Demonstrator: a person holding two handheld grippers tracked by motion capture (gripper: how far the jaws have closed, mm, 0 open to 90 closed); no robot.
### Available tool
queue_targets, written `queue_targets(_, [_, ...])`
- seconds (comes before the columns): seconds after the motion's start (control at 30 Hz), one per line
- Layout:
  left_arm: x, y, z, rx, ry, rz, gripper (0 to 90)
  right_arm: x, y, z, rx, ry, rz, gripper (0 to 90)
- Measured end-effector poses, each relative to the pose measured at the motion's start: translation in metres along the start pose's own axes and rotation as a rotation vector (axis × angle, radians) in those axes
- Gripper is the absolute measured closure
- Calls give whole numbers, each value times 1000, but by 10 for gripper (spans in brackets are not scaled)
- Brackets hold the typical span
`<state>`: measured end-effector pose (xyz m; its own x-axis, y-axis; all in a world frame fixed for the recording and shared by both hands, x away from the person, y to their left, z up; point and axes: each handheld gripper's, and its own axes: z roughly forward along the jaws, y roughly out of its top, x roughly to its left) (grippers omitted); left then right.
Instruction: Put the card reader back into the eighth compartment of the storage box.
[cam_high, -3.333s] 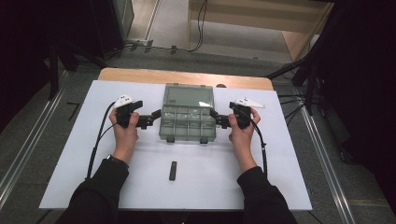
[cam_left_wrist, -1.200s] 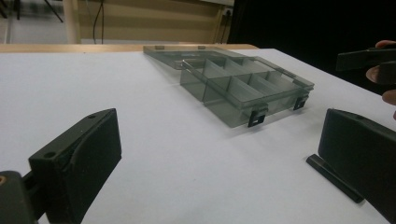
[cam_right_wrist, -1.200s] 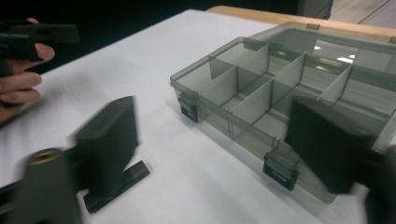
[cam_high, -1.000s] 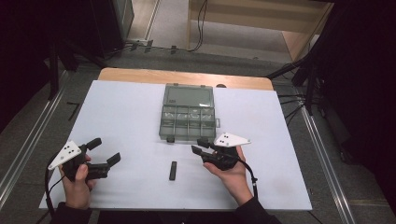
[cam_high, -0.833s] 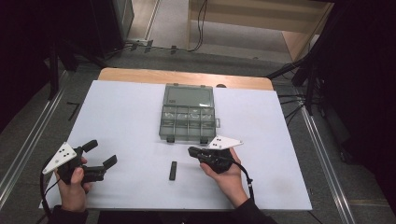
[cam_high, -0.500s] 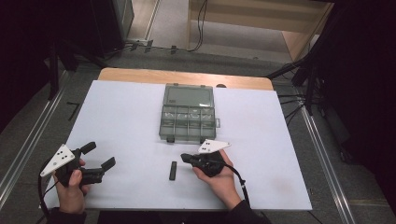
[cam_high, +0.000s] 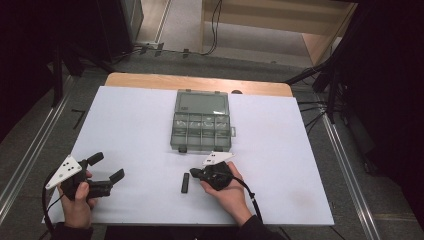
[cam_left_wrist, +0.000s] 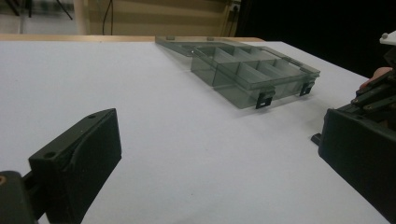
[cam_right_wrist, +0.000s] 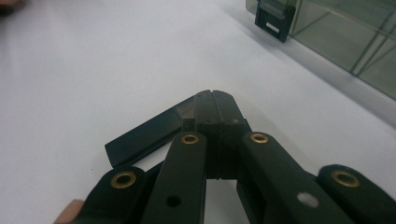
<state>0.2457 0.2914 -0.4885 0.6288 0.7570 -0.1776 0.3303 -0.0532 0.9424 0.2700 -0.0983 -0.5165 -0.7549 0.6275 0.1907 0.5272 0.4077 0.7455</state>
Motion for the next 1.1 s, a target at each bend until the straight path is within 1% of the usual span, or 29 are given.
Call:
queue_targets(0.07, [0, 0, 0, 0, 0, -4, 0, 2, 2, 3, 21, -11, -11, 883])
queue_targets(0.33, [0, 0, 1, 1, -3, 0, 0, 5, 5, 9, 39, -5, -18, 883])
queue_targets(0.47, [0, 0, 1, 2, -2, -2, 0, 7, 7, 12, 46, 6, -32, 883])
queue_targets(0.53, [0, 0, 1, 6, -4, 2, 0, 9, 9, 14, 50, 20, -43, 883])
queue_targets(0.63, [-1, 0, 1, 11, -2, 8, 0, 12, 10, 17, 49, 37, -61, 883])
queue_targets(0.7, [-1, 0, 2, 11, -1, 10, 0, 14, 11, 18, 51, 39, -73, 883])
queue_targets(0.83, [-1, 0, 1, 11, -1, 9, 0, 15, 12, 11, 23, 37, -62, 883])
queue_targets(0.9, [-1, 0, 1, 12, -1, 8, 0, 16, 12, 5, -1, 49, -77, 883])
queue_targets(0.93, [-1, 0, 1, 12, 0, 8, 0, 18, 12, 3, -9, 63, -76, 883])
queue_targets(0.97, [-1, 0, 1, 12, 0, 8, 0, 18, 12, 3, -9, 63, -76, 883])
queue_targets(1.0, [-1, 0, 1, 12, -1, 8, 0, 23, 11, 0, -16, 86, -83, 883])
queue_targets(1.03, [-1, 0, 2, 12, -2, 10, 0, 27, 10, 0, -17, 95, -101, 883])
queue_targets(1.1, [-1, 0, 2, 11, -2, 9, 0, 34, 8, 1, -4, 114, -120, 883])
